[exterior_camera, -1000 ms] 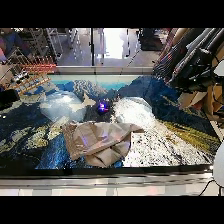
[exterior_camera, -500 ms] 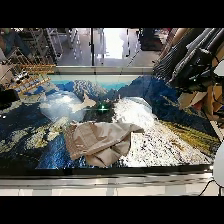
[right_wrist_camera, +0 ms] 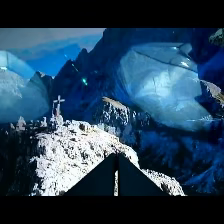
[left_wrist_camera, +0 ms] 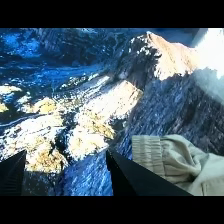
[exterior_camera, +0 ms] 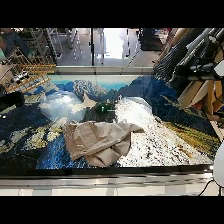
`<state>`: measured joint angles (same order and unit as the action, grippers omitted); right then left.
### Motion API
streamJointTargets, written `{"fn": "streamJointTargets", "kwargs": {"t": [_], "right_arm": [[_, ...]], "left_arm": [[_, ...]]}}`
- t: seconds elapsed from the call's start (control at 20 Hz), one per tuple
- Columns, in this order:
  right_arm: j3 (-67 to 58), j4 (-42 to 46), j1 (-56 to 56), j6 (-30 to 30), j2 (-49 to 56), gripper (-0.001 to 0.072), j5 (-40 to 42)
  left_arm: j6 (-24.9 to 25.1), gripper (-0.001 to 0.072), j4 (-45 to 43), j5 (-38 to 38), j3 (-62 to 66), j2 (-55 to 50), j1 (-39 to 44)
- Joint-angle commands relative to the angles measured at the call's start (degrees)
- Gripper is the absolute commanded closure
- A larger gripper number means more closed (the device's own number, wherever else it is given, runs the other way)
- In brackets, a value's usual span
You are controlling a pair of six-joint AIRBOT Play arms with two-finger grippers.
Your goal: Fold the clothes and pants, and hang the long-sleeved shirts on hangers.
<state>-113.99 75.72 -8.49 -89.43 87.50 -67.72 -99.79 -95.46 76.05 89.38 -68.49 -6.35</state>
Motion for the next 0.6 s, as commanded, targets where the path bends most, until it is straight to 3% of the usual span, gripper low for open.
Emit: {"fn": "streamJointTargets", "kwargs": {"t": [0.0, 0.1, 0.2, 0.3, 0.4, 0.55], "right_arm": [[0.0, -1.5, 0.0, 0.0, -0.1, 0.0674, 1.9], [0.0, -1.0, 0.0, 0.6, 0.0, 0.0671, -2.1], [0.3, -1.0, 0.0, 0.8, 0.2, 0.0647, -10.8], [4.8, -7.2, 0.0, 7.0, 0.2, 0.0290, -21.4], [14.0, -15.4, -0.4, 8.6, 0.0, 0.0287, -26.2], [30.5, -28.1, -2.1, 8.6, -0.7, 0.0253, -22.6]], "left_arm": [[14.8, 0.0171, 12.3, 2.4, -0.1, -0.5, 0.2], [22.1, 0.0129, 24.8, 9.0, -3.2, 0.0, 0.2], [22.0, 0.0090, 29.0, 11.6, -12.2, 1.8, 1.1], [21.9, 0.0076, 29.2, 8.8, -25.3, 5.0, 3.1], [24.8, 0.0065, 29.1, 3.4, -38.6, 8.7, 5.9], [32.3, 0.0066, 25.6, -6.8, -49.3, 11.8, 13.0]]}}
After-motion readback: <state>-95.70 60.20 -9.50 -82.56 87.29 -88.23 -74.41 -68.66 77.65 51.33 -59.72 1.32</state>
